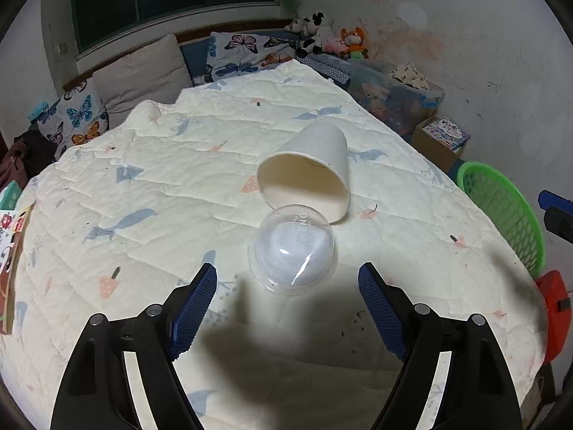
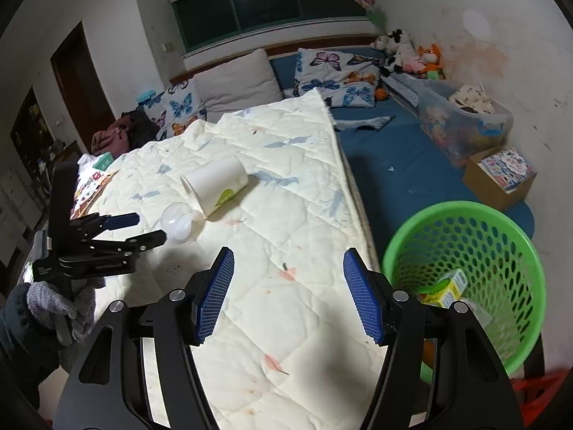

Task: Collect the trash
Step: 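Move the left tool back over the mattress and grasp the clear plastic dome lid, then grasp the white paper cup with the right tool while the left tool holds the lid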

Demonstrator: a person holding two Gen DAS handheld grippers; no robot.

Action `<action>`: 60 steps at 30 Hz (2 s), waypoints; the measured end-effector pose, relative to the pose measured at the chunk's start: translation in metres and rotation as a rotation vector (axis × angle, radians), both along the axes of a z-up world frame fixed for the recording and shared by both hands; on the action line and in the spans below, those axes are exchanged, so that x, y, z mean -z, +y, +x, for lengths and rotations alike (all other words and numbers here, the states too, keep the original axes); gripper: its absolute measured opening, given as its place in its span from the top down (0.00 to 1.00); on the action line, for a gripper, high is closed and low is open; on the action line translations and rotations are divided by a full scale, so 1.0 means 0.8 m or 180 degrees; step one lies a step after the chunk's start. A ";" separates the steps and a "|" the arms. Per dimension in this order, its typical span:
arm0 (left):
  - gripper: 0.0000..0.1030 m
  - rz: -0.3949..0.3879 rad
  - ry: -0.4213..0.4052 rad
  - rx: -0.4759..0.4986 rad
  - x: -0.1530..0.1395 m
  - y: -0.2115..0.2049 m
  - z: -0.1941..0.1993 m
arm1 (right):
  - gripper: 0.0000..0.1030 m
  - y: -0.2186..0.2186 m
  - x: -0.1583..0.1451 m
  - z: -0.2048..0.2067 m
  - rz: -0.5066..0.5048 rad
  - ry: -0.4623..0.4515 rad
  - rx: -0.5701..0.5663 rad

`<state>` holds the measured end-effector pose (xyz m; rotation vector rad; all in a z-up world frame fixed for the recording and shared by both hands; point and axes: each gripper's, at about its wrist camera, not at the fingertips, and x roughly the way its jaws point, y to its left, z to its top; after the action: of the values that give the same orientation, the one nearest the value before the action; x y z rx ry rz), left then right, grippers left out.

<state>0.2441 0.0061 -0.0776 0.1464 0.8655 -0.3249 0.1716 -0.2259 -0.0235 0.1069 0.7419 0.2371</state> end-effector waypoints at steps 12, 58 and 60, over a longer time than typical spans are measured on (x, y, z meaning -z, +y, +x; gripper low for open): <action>0.30 0.0022 0.0077 0.0032 0.017 -0.009 0.033 | 0.38 0.030 0.008 0.026 -0.0047 0.0070 -0.0109; 0.46 -0.0185 -0.0233 -0.0177 -0.044 0.081 -0.036 | 0.38 0.115 0.038 0.219 0.1046 0.1106 0.0204; 0.46 -0.0197 -0.0235 -0.0176 -0.045 0.085 -0.040 | 0.38 0.116 0.045 0.225 0.1139 0.1178 0.0279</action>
<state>0.2125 0.0741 -0.0417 0.0763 0.7844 -0.2924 0.3515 -0.1332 -0.0596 0.5329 1.0543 0.2680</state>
